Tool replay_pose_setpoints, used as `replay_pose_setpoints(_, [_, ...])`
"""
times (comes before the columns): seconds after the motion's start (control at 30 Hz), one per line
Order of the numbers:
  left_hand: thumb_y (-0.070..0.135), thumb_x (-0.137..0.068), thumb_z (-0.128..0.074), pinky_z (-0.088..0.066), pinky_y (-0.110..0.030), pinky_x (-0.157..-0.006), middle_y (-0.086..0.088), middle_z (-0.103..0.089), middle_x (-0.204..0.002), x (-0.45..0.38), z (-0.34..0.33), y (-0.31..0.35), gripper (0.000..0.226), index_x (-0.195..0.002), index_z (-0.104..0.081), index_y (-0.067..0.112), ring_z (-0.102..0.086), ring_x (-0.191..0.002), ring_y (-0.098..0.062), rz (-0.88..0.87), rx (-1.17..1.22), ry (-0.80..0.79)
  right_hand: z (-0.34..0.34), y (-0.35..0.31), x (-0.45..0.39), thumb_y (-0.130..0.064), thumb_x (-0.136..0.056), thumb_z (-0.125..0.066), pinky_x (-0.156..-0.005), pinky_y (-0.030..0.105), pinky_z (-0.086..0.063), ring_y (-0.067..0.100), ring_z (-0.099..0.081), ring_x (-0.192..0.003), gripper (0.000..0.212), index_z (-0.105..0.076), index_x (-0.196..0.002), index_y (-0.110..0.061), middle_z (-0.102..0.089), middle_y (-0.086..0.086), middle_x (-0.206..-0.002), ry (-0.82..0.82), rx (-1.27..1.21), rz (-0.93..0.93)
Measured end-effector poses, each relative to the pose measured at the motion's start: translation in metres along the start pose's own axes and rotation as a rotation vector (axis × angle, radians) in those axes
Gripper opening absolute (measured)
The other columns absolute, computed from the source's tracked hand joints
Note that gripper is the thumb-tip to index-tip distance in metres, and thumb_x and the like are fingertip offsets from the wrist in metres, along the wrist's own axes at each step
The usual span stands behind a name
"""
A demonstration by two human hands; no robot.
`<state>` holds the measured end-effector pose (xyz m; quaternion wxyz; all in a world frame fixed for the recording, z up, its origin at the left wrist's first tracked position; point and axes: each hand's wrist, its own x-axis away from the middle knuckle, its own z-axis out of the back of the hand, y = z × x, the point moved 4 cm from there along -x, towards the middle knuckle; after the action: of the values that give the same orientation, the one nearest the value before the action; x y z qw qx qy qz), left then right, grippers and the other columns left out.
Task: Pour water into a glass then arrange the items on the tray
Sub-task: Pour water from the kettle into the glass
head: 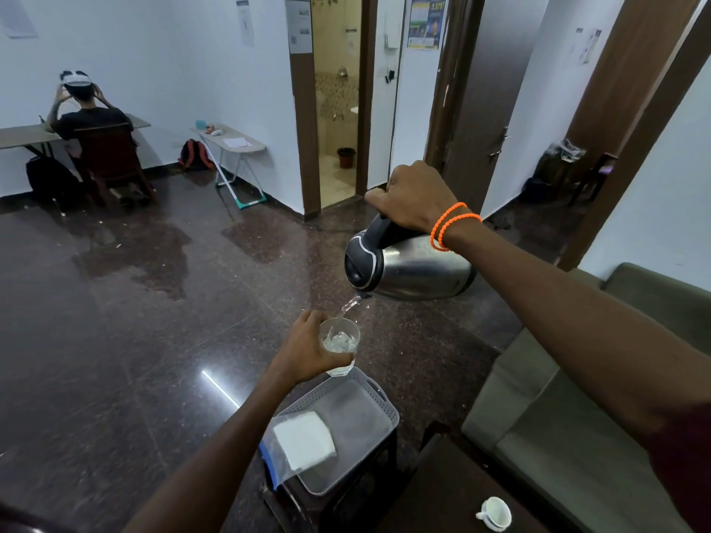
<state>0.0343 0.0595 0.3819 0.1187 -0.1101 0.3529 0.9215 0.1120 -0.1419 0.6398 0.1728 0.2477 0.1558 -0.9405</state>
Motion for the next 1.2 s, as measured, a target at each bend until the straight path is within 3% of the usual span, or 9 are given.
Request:
replay_pose_setpoints(0.23, [0.064, -0.053, -0.085, -0.051, -0.026, -0.077, 0.012, -0.056, -0.106, 0.002, 0.0, -0.003, 0.075, -0.113, -0.059, 0.028, -0.057, -0.095, -0.009, 0.001, -0.002, 0.0, -0.008, 0.0, 0.006, -0.045, -0.077, -0.05, -0.049, 0.031, -0.04, 0.018, -0.04, -0.042, 0.049, -0.049, -0.04, -0.013, -0.045, 0.004, -0.042, -0.027, -0.005, -0.01])
replay_pose_setpoints(0.37, [0.065, -0.053, -0.085, -0.054, -0.03, -0.078, 0.01, -0.056, -0.106, 0.004, 0.0, -0.005, 0.075, -0.112, -0.06, 0.027, -0.057, -0.093, -0.009, 0.004, -0.003, 0.009, -0.014, 0.002, 0.012, -0.045, -0.08, -0.052, -0.048, 0.027, -0.031, 0.018, -0.038, -0.041, 0.053, -0.041, -0.038, -0.014, -0.042, 0.003, -0.041, -0.02, 0.004, -0.026])
replay_pose_setpoints(0.47, [0.067, -0.053, -0.084, -0.052, -0.028, -0.079, 0.011, -0.057, -0.107, 0.005, 0.001, -0.008, 0.077, -0.114, -0.06, 0.027, -0.057, -0.094, -0.009, 0.016, 0.012, 0.02, -0.021, 0.006, 0.019, -0.042, -0.08, -0.051, -0.047, 0.03, -0.034, 0.019, -0.037, -0.04, 0.054, -0.039, -0.037, -0.011, -0.04, 0.004, -0.039, -0.015, -0.025, -0.067])
replay_pose_setpoints(0.6, [0.065, -0.052, -0.084, -0.052, -0.029, -0.081, 0.009, -0.058, -0.109, 0.005, 0.003, -0.013, 0.078, -0.115, -0.061, 0.024, -0.058, -0.097, -0.011, 0.024, 0.028, 0.033, -0.039, 0.021, 0.03, -0.049, -0.078, -0.037, -0.046, 0.029, -0.026, 0.02, -0.043, -0.044, 0.055, -0.049, -0.046, -0.006, -0.044, 0.003, -0.041, -0.054, -0.058, -0.147])
replay_pose_setpoints(0.7, [0.065, -0.052, -0.085, -0.049, -0.027, -0.076, 0.01, -0.057, -0.106, 0.005, 0.003, -0.019, 0.076, -0.111, -0.06, 0.024, -0.058, -0.093, -0.011, 0.027, 0.031, 0.036, -0.056, 0.04, 0.041, -0.045, -0.084, -0.046, -0.054, 0.032, -0.029, 0.029, -0.044, -0.05, 0.055, -0.042, -0.043, -0.009, -0.044, 0.005, -0.043, -0.01, -0.158, -0.291])
replay_pose_setpoints(0.77, [0.065, -0.052, -0.085, -0.047, -0.027, -0.076, 0.009, -0.055, -0.104, 0.005, 0.001, -0.026, 0.074, -0.107, -0.059, 0.024, -0.057, -0.093, -0.012, 0.046, 0.04, 0.041, -0.069, 0.051, 0.05, -0.046, -0.086, -0.044, -0.066, 0.036, -0.031, 0.036, -0.044, -0.066, 0.053, -0.044, -0.049, -0.008, -0.046, 0.007, -0.051, -0.001, -0.197, -0.392])
replay_pose_setpoints(0.9, [0.072, -0.05, -0.082, -0.047, -0.027, -0.075, 0.012, -0.053, -0.106, 0.006, -0.008, -0.04, 0.077, -0.11, -0.056, 0.031, -0.055, -0.093, -0.009, 0.102, 0.008, 0.057, -0.1, 0.073, 0.07, -0.047, -0.084, -0.04, -0.072, 0.036, -0.031, 0.04, -0.048, -0.077, 0.053, -0.056, -0.056, -0.005, -0.056, 0.012, -0.06, 0.011, -0.328, -0.584])
replay_pose_setpoints(1.03, [0.077, -0.049, -0.079, -0.048, -0.027, -0.074, 0.014, -0.054, -0.105, 0.009, -0.022, -0.057, 0.079, -0.11, -0.056, 0.031, -0.055, -0.09, -0.008, 0.165, 0.005, 0.08, -0.138, 0.091, 0.095, -0.049, -0.081, -0.038, -0.082, 0.041, -0.039, 0.043, -0.054, -0.098, 0.054, -0.063, -0.065, -0.004, -0.07, 0.027, -0.092, 0.027, -0.44, -0.781])
replay_pose_setpoints(1.2, [0.064, -0.05, -0.084, -0.04, -0.018, -0.073, 0.013, -0.053, -0.107, 0.013, -0.05, -0.085, 0.075, -0.111, -0.056, 0.03, -0.049, -0.09, -0.002, 0.23, 0.02, 0.084, -0.2, 0.117, 0.137, -0.045, -0.081, -0.049, -0.086, 0.045, -0.052, 0.043, -0.067, -0.098, 0.058, -0.074, -0.091, 0.006, -0.073, 0.03, -0.097, 0.111, -0.566, -1.037])
